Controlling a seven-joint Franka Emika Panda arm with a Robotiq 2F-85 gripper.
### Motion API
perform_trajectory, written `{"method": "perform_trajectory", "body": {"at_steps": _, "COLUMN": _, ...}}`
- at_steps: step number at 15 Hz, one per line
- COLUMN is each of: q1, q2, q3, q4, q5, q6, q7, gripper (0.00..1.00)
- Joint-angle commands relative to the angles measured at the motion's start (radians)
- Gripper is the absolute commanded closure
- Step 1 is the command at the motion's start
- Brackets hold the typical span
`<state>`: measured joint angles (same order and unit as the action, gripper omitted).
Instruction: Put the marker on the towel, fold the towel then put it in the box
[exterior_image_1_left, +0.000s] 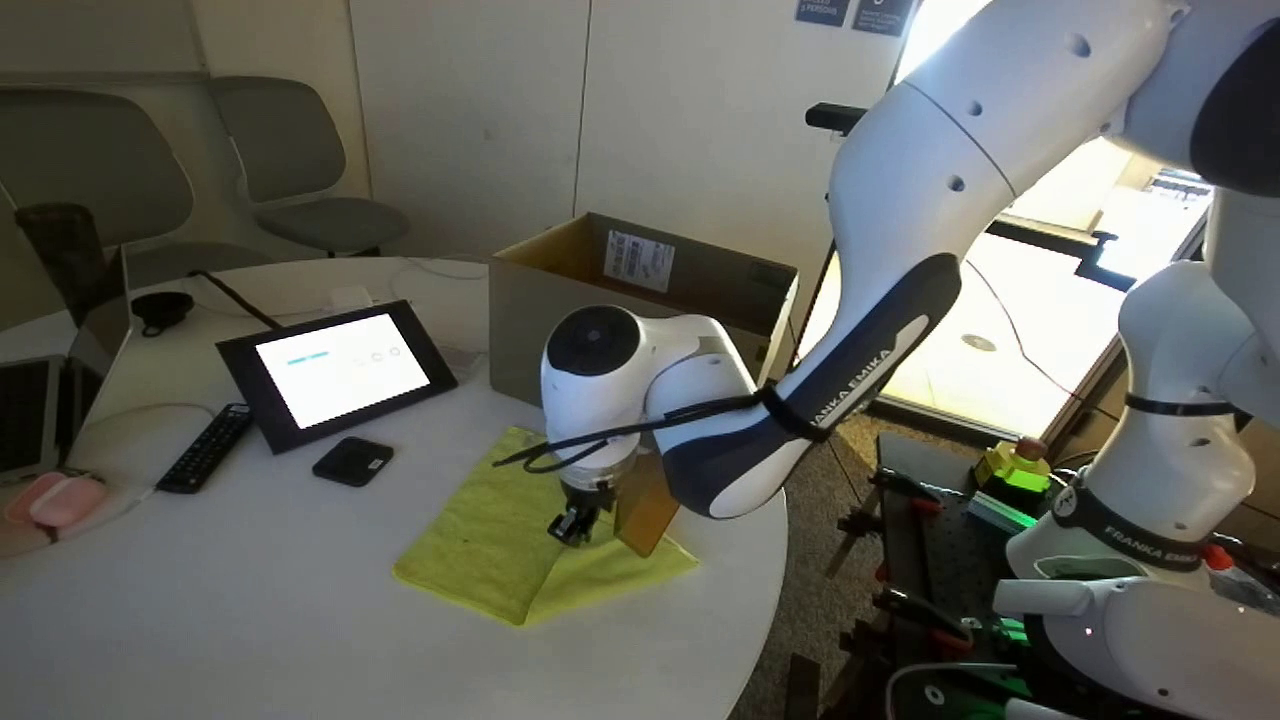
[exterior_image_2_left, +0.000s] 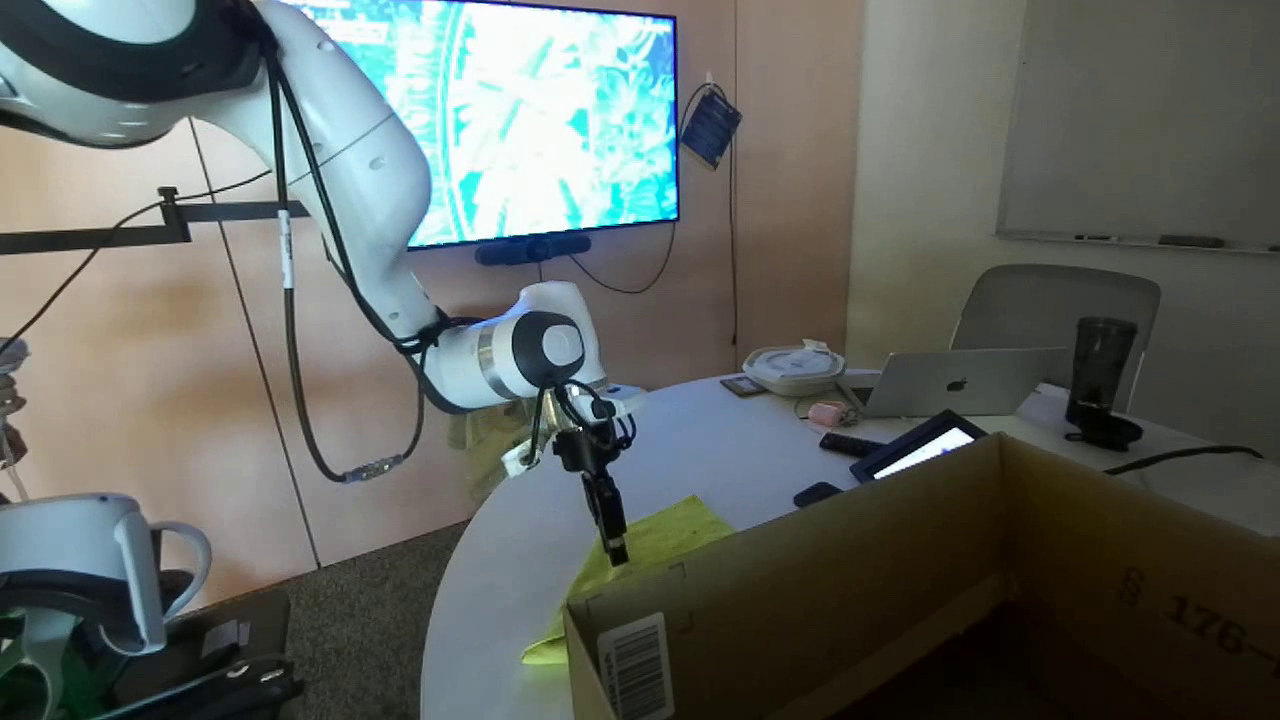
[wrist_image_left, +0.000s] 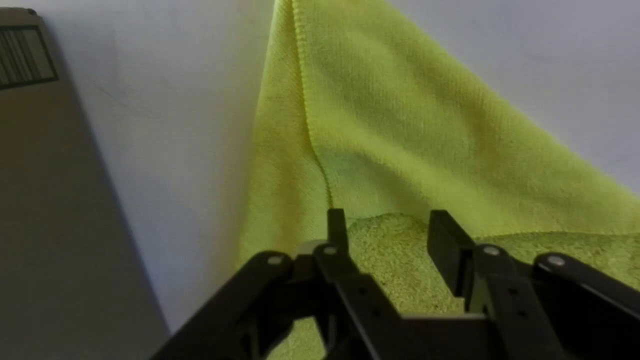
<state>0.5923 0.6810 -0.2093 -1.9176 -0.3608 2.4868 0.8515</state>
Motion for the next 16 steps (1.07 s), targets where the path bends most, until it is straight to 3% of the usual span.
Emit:
{"method": "perform_trajectory", "body": {"at_steps": 1, "q1": -0.046, "q2": 0.015, "q3": 0.086, "q4": 0.136, "q5": 0.060, "q6": -0.146, "q7": 0.004, "gripper": 0.23}}
{"method": "perform_trajectory", "body": {"at_steps": 4, "q1": -0.070, "q2": 0.061, "q3": 0.146, "q4": 0.289, "q5": 0.136, "q6": -0.301, "q7": 0.044, "gripper": 0.01}}
{"method": "perform_trajectory", "body": {"at_steps": 9, "q1": -0.095, "q2": 0.173, "q3": 0.213, "q4": 0.565, "q5": 0.248, "q6": -0.537, "q7": 0.157, "gripper": 0.00}}
{"method": "perform_trajectory", "body": {"at_steps": 16, "q1": -0.117, "q2": 0.365, "q3": 0.242, "q4": 0.887, "q5": 0.338, "q6": -0.687, "q7": 0.285, "gripper": 0.00}}
